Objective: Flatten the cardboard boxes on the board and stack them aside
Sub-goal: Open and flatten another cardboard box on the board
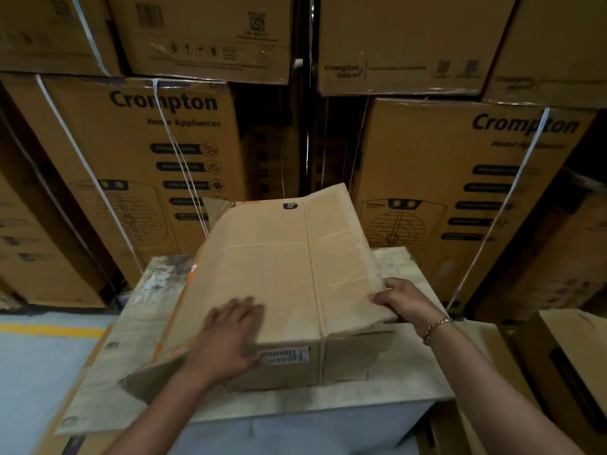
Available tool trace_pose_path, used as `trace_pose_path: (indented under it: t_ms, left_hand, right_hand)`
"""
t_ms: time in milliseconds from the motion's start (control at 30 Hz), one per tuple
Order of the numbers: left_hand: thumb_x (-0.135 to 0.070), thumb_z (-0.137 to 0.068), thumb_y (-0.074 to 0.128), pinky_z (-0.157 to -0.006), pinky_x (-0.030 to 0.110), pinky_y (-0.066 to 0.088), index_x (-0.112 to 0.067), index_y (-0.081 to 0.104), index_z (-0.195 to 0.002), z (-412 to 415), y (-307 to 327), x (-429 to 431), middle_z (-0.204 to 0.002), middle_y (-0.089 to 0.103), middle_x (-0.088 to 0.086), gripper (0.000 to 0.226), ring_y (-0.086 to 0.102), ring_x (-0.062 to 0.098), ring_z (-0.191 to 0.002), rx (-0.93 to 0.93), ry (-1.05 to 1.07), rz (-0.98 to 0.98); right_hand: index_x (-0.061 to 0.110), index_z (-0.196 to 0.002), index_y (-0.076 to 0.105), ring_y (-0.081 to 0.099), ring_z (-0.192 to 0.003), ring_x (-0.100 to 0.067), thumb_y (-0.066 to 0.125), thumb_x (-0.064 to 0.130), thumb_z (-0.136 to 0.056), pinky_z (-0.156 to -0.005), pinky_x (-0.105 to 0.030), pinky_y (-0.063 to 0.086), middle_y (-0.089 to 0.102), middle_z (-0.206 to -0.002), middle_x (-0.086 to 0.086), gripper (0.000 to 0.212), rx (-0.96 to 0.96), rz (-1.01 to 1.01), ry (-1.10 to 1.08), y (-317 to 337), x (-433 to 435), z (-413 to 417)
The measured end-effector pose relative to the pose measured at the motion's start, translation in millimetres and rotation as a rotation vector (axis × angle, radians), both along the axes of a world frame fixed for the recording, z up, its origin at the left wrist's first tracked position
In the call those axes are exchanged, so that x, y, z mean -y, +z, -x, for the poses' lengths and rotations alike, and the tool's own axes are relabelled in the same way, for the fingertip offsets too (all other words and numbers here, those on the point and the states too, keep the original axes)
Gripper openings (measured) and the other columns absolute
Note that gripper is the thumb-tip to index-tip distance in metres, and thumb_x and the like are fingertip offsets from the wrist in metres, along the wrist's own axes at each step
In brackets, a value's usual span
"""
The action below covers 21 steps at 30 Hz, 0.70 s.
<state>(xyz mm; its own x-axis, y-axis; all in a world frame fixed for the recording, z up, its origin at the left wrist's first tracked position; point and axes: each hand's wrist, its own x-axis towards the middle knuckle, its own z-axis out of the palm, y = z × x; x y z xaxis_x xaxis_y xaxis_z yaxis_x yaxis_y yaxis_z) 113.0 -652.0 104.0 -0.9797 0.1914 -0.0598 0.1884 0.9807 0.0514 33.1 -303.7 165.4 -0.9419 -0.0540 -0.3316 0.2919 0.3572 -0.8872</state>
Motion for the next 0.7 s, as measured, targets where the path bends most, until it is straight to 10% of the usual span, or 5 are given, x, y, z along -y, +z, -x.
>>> trace_pose_path:
  t_ms: [167, 333, 433, 567, 700]
  left_hand:
    - [-0.055, -0.079, 0.066, -0.112, 0.045, 0.035, -0.039, -0.004, -0.155, -28, -26, 59, -0.166, 0.009, -0.005, 0.105, 0.027, 0.024, -0.148, -0.054, 0.126, -0.003]
    - [-0.053, -0.062, 0.082, -0.098, 0.038, 0.049, -0.024, 0.037, -0.151, -47, -36, 44, -0.152, 0.045, 0.001, 0.104, 0.051, 0.024, -0.131, -0.178, 0.045, 0.010]
    - [-0.049, -0.059, 0.086, -0.094, 0.036, 0.052, -0.021, 0.050, -0.142, -63, -41, 30, -0.144, 0.054, 0.003, 0.095, 0.058, 0.025, -0.124, -0.232, 0.006, 0.006]
    - [-0.043, -0.056, 0.087, -0.088, 0.034, 0.054, -0.019, 0.056, -0.136, -87, -50, 25, -0.136, 0.060, 0.004, 0.088, 0.062, 0.026, -0.117, -0.235, -0.030, 0.014]
    - [-0.034, -0.056, 0.072, -0.081, 0.032, 0.047, -0.021, 0.065, -0.120, -109, -65, 14, -0.117, 0.067, -0.002, 0.066, 0.064, 0.020, -0.101, -0.239, -0.173, 0.085]
  right_hand:
    - [0.018, -0.131, 0.057, 0.063, -0.109, -0.024, 0.067, 0.032, -0.088, -0.084, -0.036, 0.053, 0.067, -0.123, -0.006, 0.047, -0.158, -0.523, 0.050, -19, 6, -11]
    - [0.034, -0.157, 0.016, 0.011, -0.152, -0.020, 0.051, 0.078, -0.075, -0.121, -0.041, 0.017, 0.005, -0.166, 0.006, 0.099, -0.393, -0.805, 0.607, -51, 40, -54]
    - [0.035, -0.155, -0.011, -0.003, -0.153, -0.023, 0.064, 0.062, -0.079, -0.122, -0.045, 0.012, -0.014, -0.165, 0.001, 0.110, -0.461, -1.016, 0.743, -82, 54, -76]
    - [0.029, -0.156, -0.003, 0.017, -0.150, -0.029, 0.074, 0.039, -0.075, -0.115, -0.045, 0.029, 0.006, -0.166, -0.007, 0.112, -0.613, -1.154, 0.674, -104, 48, -93]
    - [0.023, -0.133, 0.056, 0.066, -0.113, -0.021, 0.083, 0.032, -0.040, -0.082, -0.036, 0.057, 0.065, -0.129, 0.001, 0.098, -0.727, -1.155, 0.746, -132, 31, -113]
